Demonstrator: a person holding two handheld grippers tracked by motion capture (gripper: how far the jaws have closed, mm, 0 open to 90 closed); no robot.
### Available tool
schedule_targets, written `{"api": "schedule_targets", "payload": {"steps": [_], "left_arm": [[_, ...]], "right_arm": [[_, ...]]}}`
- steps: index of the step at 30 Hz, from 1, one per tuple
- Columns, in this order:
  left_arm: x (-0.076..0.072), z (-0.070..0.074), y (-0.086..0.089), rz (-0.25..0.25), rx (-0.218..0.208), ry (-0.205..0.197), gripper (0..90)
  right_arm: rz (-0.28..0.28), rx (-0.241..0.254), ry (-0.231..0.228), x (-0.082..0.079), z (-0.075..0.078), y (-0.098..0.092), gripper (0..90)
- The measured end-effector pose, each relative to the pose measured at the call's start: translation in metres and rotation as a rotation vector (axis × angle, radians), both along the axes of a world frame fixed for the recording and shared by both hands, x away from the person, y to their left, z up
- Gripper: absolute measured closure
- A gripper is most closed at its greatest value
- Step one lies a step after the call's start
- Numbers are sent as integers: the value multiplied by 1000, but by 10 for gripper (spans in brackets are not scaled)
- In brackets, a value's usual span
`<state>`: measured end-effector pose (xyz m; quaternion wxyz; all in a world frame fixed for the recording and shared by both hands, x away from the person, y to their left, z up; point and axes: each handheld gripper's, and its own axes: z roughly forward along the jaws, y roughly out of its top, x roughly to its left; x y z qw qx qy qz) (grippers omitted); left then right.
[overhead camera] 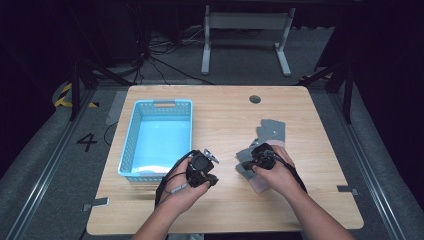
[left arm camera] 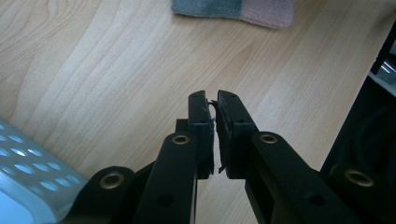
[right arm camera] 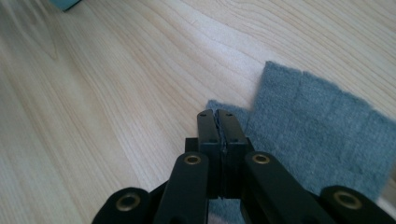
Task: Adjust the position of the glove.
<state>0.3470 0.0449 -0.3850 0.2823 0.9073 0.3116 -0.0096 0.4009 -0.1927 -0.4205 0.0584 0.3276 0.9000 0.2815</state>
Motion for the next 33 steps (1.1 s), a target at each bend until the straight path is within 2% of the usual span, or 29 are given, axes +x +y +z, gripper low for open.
{"api": "schedule_targets", "payload": {"steps": [4,9,13,33], "left_arm": [[1,0,2,7,2,9,829],[2,1,4,12,-4,7,826],[2,2,5,16,-10,4,821],[0,5,2,5,-8,4,794]], "right_arm": [[-6,-24,-2,5,-5,4,900],[-6,-54,15,9,-15,6,900],[3,-51,25,8,-17,7,900],[162,-78,115,-34,-14,9,900]]}}
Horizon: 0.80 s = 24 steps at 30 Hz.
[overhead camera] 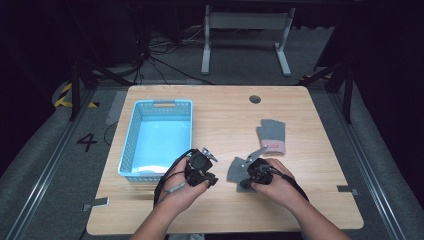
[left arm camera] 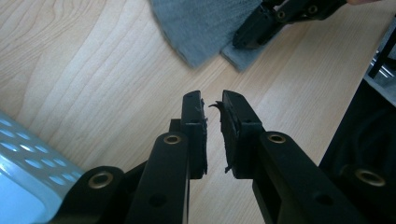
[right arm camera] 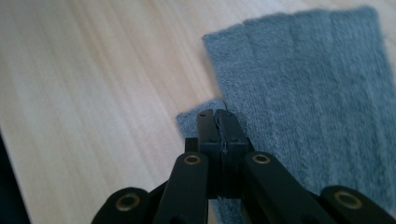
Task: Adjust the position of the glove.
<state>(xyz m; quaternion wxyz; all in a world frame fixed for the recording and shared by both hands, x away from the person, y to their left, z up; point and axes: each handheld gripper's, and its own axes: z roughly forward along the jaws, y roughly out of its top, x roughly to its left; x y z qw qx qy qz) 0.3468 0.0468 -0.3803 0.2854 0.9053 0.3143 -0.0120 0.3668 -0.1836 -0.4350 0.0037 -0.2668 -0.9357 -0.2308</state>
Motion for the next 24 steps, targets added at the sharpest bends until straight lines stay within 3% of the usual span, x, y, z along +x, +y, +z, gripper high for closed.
{"api": "schedule_targets", "payload": {"steps": [6,10,14,16,20,24], "left_arm": [[-1,0,-1,-5,1,0,792],[-1,1,-2,-11,-1,-3,787],[1,1,-3,-16,0,-4,790],[2,0,-5,-18,-1,-4,790],[4,1,-9,-31,0,-5,792],[4,2,-13,-39,-1,-5,792]], "right_arm": [[25,-7,23,-7,1,-1,900],[2,75,-24,-7,15,-12,900],[-111,90,-97,-3,37,-48,900],[-192,86,-106,1,40,-70,900],[-334,10,-84,9,30,-104,900],[-347,-30,-9,11,17,-112,900]]}}
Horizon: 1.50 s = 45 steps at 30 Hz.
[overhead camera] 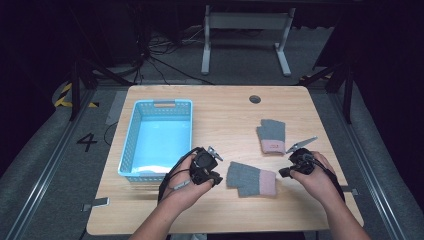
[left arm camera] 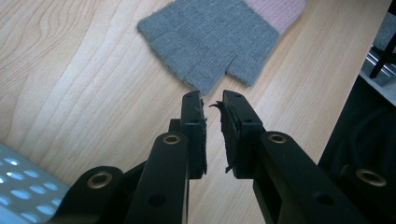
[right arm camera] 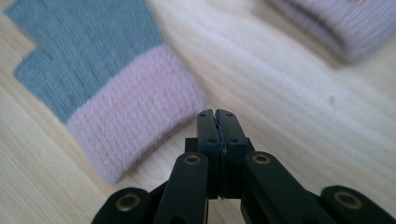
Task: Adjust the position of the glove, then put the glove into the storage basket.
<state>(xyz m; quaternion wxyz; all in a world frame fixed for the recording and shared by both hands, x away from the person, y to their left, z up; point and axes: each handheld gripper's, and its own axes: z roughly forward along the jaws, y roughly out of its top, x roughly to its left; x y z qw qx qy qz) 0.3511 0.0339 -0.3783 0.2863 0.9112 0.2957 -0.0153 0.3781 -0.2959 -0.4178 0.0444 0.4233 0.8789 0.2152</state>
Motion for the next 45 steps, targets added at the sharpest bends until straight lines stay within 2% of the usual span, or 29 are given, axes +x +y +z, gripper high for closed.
{"api": "schedule_targets", "payload": {"steps": [9,19,23,26,31,35,39,41,45], "left_arm": [[-1,-1,0,-6,2,0,789],[-3,-1,5,10,1,-3,786],[-4,0,8,18,-5,-2,776],[-4,1,9,21,-7,-2,772],[-4,3,10,26,-19,-12,764],[-3,4,12,35,-24,-17,759],[-3,7,14,43,-32,-22,756],[-3,7,14,44,-38,-23,756],[-1,7,16,47,-39,-23,752]], "right_arm": [[20,-25,46,4,-13,8,900],[24,-8,24,16,-15,13,900],[27,-7,20,16,-11,13,900],[9,11,-12,13,-2,7,900],[-42,56,-105,8,16,-6,900],[-70,93,-160,8,25,-13,900],[-70,129,-184,15,30,-12,900],[-67,142,-180,20,30,-8,900],[-35,130,-181,35,31,4,900]]}}
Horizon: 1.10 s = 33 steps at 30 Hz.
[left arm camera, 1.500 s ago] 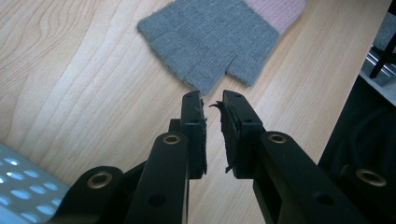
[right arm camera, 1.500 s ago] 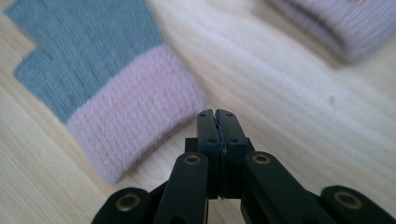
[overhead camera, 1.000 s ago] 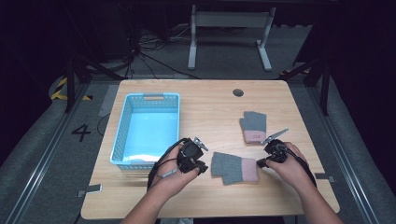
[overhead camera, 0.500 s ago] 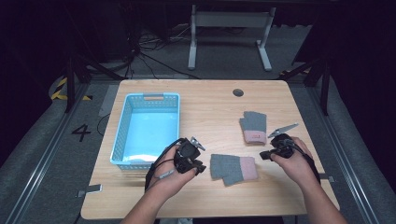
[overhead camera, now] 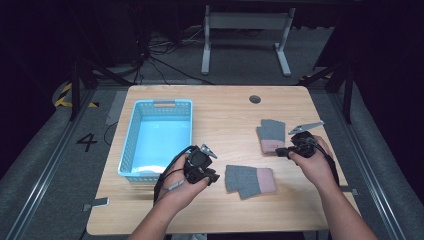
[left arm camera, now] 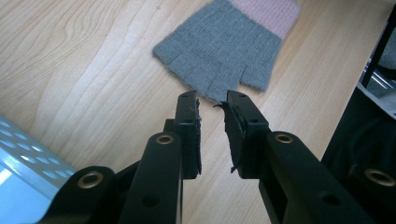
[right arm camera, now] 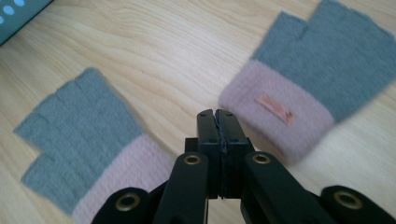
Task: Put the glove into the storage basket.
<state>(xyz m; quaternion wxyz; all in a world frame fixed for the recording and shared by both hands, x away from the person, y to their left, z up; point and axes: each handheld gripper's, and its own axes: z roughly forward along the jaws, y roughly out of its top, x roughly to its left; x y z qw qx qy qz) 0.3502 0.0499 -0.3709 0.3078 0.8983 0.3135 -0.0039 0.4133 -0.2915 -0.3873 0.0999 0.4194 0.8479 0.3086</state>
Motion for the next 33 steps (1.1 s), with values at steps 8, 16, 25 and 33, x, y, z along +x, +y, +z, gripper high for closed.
{"api": "schedule_targets", "payload": {"steps": [8,16,25,33], "left_arm": [[1,-1,4,-2,-5,7,739],[0,-3,5,-3,0,12,733],[-1,-4,5,-2,3,16,731],[0,-4,2,-11,7,17,726]], "right_arm": [[42,-30,17,31,-9,31,900],[63,-57,28,51,-26,51,900],[20,-85,70,60,-41,45,900],[2,-82,83,51,-42,28,900]]}}
